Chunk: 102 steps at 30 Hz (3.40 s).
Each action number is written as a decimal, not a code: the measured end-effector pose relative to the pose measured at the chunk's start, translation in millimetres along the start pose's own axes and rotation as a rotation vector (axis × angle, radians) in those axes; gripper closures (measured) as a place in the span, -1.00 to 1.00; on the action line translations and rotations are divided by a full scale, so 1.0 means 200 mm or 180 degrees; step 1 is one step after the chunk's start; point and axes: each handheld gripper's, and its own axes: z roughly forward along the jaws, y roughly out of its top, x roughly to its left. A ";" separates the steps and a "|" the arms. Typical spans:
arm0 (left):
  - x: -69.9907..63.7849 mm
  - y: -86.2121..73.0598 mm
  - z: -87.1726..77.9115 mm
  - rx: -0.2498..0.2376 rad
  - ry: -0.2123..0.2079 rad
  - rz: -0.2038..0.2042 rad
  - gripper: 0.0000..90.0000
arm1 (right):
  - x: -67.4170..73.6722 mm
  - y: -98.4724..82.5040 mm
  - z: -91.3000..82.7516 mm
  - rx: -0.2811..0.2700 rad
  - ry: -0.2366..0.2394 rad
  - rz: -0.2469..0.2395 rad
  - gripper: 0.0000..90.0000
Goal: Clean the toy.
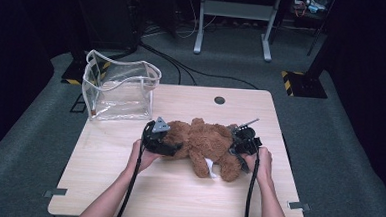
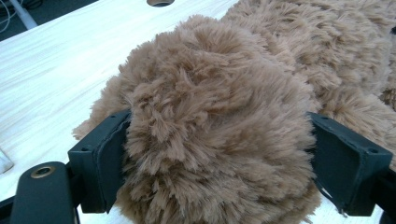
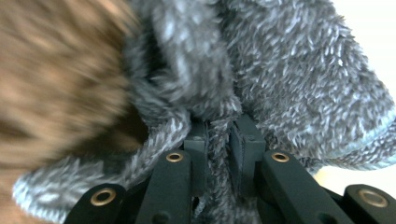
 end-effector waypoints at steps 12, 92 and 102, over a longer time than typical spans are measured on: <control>0.00 0.00 0.00 -0.0011 0.0007 -0.0021 -0.68 | -0.11 -0.05 -0.29 -0.0636 0.0460 0.0343 0.75; -0.01 0.00 0.00 0.0002 0.0029 -0.0024 -0.68 | 0.24 -0.17 -0.30 -0.0750 0.0032 -0.0170 0.72; -0.01 0.00 0.00 0.0002 0.0049 -0.0031 -0.68 | 0.22 -0.31 -0.33 -0.0558 0.0127 -0.0168 0.73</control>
